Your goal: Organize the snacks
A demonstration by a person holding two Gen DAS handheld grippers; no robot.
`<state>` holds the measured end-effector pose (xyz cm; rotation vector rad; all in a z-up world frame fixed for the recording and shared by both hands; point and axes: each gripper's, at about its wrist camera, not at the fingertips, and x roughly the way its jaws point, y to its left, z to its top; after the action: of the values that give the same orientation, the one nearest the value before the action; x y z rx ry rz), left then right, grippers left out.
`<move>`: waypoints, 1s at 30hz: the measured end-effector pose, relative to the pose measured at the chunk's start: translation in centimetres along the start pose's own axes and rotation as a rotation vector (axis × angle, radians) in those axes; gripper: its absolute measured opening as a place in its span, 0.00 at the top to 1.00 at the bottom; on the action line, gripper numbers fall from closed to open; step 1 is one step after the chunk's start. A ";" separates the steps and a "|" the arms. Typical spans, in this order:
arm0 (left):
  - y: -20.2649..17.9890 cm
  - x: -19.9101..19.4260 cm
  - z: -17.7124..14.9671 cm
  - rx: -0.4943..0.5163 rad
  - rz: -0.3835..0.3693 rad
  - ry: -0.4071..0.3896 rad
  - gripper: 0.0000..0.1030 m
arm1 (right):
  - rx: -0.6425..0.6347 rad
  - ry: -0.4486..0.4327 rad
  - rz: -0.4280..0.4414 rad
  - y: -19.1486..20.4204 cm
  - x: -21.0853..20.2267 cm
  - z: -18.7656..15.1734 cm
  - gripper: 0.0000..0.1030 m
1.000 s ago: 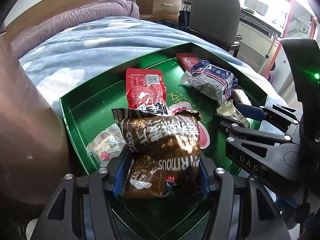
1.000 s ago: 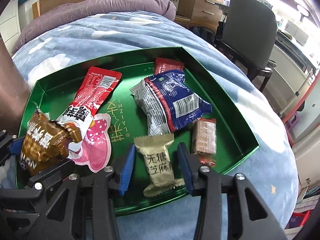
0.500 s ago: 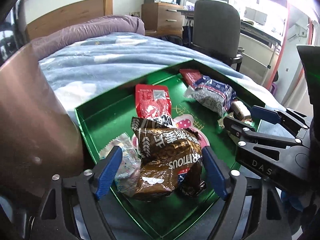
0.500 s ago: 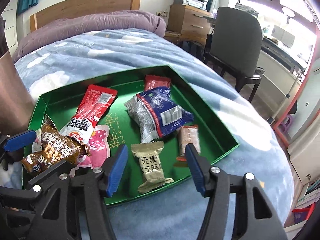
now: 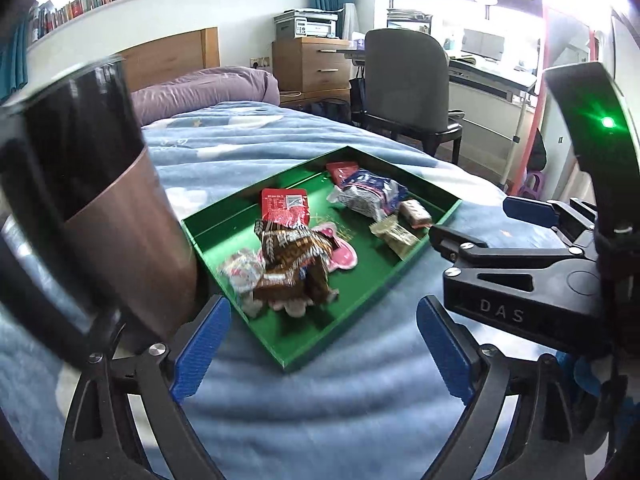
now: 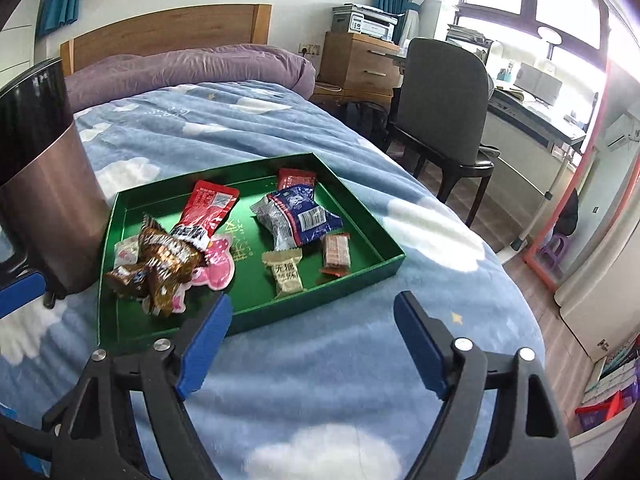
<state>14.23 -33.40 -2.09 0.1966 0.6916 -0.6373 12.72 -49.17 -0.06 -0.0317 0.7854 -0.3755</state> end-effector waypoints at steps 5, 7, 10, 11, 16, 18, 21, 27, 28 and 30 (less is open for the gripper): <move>0.6 -4.5 -2.1 -0.022 0.038 0.002 0.09 | -0.025 0.003 0.045 1.2 -4.0 -2.0 0.00; 1.2 -6.1 -3.2 -0.029 0.071 -0.002 0.09 | -0.032 0.005 0.072 2.1 -5.2 -3.0 0.00; 2.7 -8.1 -4.8 -0.066 0.111 0.011 0.09 | -0.049 0.010 0.099 3.6 -6.7 -4.3 0.00; 3.2 -8.5 -5.4 -0.079 0.125 0.014 0.09 | -0.050 0.012 0.110 4.0 -7.1 -4.6 0.00; 5.9 -10.7 -7.8 -0.152 0.197 0.032 0.09 | -0.031 0.019 0.156 6.2 -8.8 -6.0 0.00; 6.7 -11.4 -8.4 -0.151 0.228 0.035 0.09 | -0.032 0.016 0.170 7.3 -9.5 -6.4 0.00; 8.7 -12.7 -9.4 -0.196 0.259 0.036 0.09 | -0.042 0.000 0.200 8.9 -10.8 -6.7 0.00; 12.2 -14.7 -11.9 -0.266 0.379 0.049 0.09 | -0.071 -0.030 0.253 12.0 -13.1 -7.0 0.00; 12.7 -15.1 -12.2 -0.271 0.395 0.050 0.09 | -0.078 -0.033 0.262 12.5 -13.5 -7.0 0.00; 13.4 -15.7 -12.9 -0.277 0.410 0.057 0.09 | -0.090 -0.037 0.274 13.2 -13.9 -7.1 0.00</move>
<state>6.22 -10.40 -2.20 0.0952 0.7592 -0.1416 3.01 -31.26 2.24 -0.0148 0.7582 -0.0797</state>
